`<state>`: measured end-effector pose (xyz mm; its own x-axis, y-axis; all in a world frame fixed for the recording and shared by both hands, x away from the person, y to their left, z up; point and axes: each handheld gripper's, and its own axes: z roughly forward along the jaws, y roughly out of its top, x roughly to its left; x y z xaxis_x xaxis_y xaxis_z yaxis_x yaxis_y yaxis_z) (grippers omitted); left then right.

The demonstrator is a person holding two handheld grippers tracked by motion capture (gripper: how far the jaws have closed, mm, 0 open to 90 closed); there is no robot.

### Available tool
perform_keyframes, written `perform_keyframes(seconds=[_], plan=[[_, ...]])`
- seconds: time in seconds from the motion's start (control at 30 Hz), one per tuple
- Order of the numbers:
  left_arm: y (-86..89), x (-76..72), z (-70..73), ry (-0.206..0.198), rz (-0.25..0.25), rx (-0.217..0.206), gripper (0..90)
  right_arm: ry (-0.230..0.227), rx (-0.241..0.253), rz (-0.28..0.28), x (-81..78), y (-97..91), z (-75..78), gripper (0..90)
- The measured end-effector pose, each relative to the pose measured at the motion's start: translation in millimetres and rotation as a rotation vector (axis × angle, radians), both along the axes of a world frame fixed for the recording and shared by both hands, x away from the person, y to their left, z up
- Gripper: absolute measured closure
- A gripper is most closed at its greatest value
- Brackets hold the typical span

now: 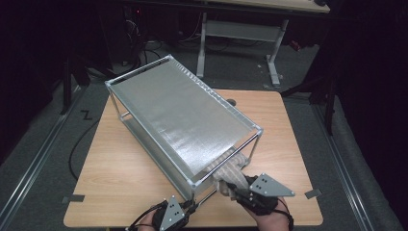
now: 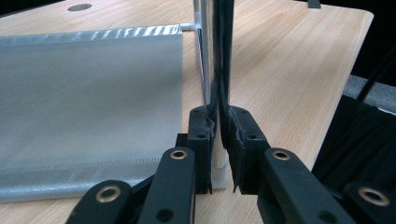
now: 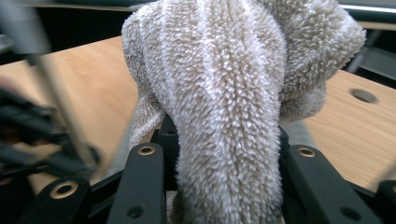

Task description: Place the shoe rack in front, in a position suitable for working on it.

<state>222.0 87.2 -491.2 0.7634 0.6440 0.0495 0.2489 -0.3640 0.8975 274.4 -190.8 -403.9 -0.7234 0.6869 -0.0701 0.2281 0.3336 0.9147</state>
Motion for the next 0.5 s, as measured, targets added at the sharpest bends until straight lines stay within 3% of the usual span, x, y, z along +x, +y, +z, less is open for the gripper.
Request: perform_keyframes(seconds=[0.23, 0.5], plan=[[3.7, -5.3, -0.1, 0.000, 0.003, -0.002, 79.7, 0.005, 0.038, -0.162, 35.2, -33.9, 3.1, 63.0], [4.6, -7.8, -0.8, 0.001, 0.004, -0.001, 79.6, 0.009, 0.042, -0.238, 55.7, -47.1, 0.4, 63.1]])
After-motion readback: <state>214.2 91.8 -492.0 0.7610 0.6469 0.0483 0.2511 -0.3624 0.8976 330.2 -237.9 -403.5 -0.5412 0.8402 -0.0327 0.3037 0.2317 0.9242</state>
